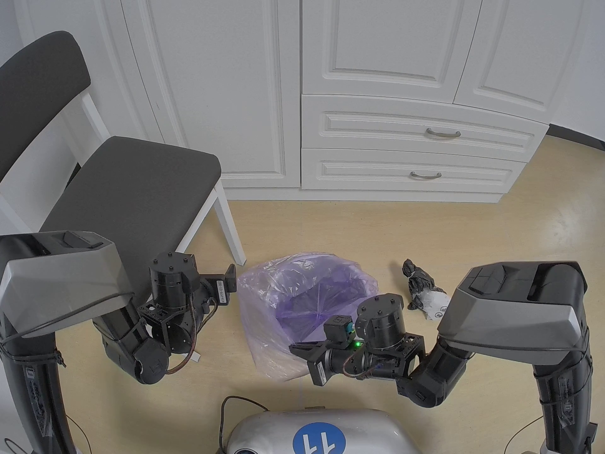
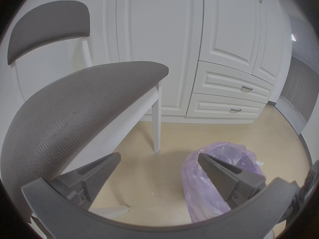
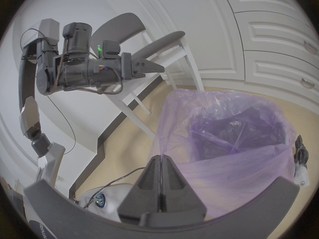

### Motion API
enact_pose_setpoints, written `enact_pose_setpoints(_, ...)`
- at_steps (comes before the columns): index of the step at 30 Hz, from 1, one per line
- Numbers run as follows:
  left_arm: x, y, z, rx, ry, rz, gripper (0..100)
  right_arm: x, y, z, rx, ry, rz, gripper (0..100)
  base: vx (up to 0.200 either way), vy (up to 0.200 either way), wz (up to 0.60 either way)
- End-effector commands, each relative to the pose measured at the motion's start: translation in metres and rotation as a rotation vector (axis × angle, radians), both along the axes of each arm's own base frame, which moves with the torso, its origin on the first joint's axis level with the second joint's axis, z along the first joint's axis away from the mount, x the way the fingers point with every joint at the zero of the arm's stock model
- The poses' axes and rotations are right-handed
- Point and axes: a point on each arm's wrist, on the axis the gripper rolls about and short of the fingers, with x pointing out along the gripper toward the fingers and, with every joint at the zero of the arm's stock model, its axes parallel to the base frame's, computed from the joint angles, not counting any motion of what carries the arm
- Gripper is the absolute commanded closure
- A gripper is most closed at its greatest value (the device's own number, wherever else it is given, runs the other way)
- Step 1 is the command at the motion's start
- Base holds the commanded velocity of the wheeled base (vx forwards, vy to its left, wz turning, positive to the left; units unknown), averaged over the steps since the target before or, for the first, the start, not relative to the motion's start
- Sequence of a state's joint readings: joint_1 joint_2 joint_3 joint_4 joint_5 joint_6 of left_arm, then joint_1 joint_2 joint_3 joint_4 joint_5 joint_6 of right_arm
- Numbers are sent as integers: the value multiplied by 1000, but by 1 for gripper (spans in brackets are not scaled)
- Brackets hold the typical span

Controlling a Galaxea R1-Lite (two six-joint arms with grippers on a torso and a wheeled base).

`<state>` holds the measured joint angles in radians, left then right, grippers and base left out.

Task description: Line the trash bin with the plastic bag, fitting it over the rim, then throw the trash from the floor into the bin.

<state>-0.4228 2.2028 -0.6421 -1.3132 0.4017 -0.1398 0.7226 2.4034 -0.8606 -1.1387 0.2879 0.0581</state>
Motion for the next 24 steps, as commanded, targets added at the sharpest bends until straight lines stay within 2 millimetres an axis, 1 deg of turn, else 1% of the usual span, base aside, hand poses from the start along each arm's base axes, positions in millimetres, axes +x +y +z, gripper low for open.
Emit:
enact_pose_setpoints(1,-1,0,-5,11,11,-10,0,-23,9,-2,-10,19,58,100,0,0,0)
enact_pose_setpoints(4,-1,-2,-12,20,31,-14,0,-33,14,-9,-24,33,74,100,0,0,0)
enact_pose_setpoints(6,0,-3,-16,23,39,-17,0,-32,13,-7,-13,19,73,100,0,0,0)
enact_pose_setpoints(12,2,-4,-21,27,46,-17,0,-31,12,-13,-25,23,68,100,0,0,0)
enact_pose_setpoints(13,3,-5,-23,28,51,-19,0,-30,12,-12,-25,17,68,0,0,0,0)
enact_pose_setpoints(15,3,-5,-24,28,51,-19,0,-31,11,-10,-21,15,69,0,0,0,0)
enact_pose_setpoints(18,4,-5,-27,29,58,-21,0,-38,6,5,-2,-6,73,0,0,0,0)
enact_pose_setpoints(21,2,-5,-29,26,67,-23,0,-50,1,27,32,-44,87,0,0,0,0)
enact_pose_setpoints(23,0,-6,-28,21,67,-26,0,-56,-2,33,37,-53,93,0,0,0,0)
enact_pose_setpoints(24,-1,-6,-28,9,61,-27,0,-63,-5,40,37,-68,104,0,0,0,0)
